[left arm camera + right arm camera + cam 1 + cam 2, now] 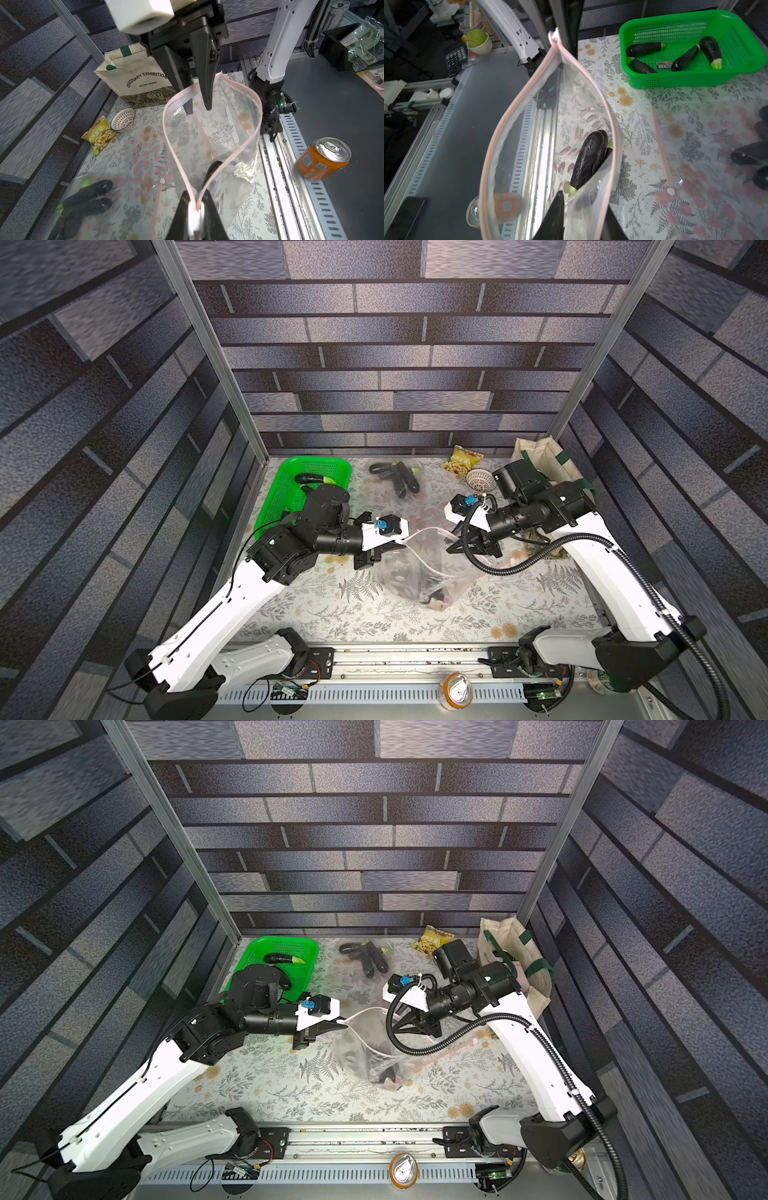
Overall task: Place the eggplant in a zip-top bag and seal the zipper
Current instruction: Adjust the zipper food storage bag at the center of the board.
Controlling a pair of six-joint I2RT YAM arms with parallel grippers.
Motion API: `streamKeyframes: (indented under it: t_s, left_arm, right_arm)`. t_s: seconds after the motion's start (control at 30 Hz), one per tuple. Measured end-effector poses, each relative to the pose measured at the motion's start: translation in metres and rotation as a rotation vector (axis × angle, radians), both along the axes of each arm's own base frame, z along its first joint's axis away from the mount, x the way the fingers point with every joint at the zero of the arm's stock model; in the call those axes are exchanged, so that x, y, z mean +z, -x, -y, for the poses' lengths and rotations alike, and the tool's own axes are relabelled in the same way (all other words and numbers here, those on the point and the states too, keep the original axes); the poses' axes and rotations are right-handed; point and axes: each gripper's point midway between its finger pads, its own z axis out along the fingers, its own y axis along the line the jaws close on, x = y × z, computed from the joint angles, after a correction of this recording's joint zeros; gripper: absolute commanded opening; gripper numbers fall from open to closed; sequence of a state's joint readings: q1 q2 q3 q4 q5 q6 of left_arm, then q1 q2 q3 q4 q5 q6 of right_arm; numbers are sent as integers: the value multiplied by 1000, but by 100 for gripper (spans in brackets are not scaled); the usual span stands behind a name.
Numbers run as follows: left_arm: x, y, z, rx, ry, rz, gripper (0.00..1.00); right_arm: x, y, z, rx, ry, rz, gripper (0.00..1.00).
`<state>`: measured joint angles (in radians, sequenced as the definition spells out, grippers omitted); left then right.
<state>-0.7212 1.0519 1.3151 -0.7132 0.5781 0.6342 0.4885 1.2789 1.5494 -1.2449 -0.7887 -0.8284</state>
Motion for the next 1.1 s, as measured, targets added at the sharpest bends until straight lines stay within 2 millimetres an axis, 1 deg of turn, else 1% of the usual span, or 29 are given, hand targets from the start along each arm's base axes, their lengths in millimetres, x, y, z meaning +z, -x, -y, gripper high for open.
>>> streamKeyframes:
  t_s: [0.1,0.17,0.23,0.3,0.37,0.5,0.53,0.6,0.67,0.77,0.83,0.97,1.03,1.1]
  left_arm:
    - [4,1,-7,40,-50,25,2]
    - [7,2,-10,60,-82,37,2]
    - [9,1,-12,79,-113,45,3]
    - [8,-1,-13,96,-146,45,3]
    - [6,-2,-12,104,-171,42,4]
    - [1,-4,-10,107,-206,31,4]
    - [0,-4,-10,107,-210,29,4]
    - [0,-3,-11,106,-212,29,4]
    - [1,-2,-12,108,-208,33,5]
    - [7,1,-16,109,-192,48,5]
    - [12,2,-20,111,-179,61,5]
    - [19,3,-26,111,-151,73,5]
    - [20,3,-27,108,-142,69,5]
    - [21,3,-28,104,-137,63,5]
  right_arm:
    - [11,-5,5,-87,-32,72,66]
    - [21,-3,8,-135,-64,131,71]
    - [31,4,8,-161,-93,187,75]
    - [43,11,3,-169,-123,233,77]
    - [51,14,-4,-169,-140,256,79]
    - [57,10,-23,-164,-150,253,82]
    - [54,6,-28,-167,-145,244,84]
    - [43,-4,-33,-191,-117,228,86]
    - [27,-8,-30,-218,-90,226,88]
    - [1,0,-14,-245,-63,243,94]
    - [-9,10,-1,-261,-76,277,98]
    - [-13,23,25,-319,-129,371,100]
    - [-10,26,31,-334,-149,397,100]
    - [-12,27,32,-336,-155,397,100]
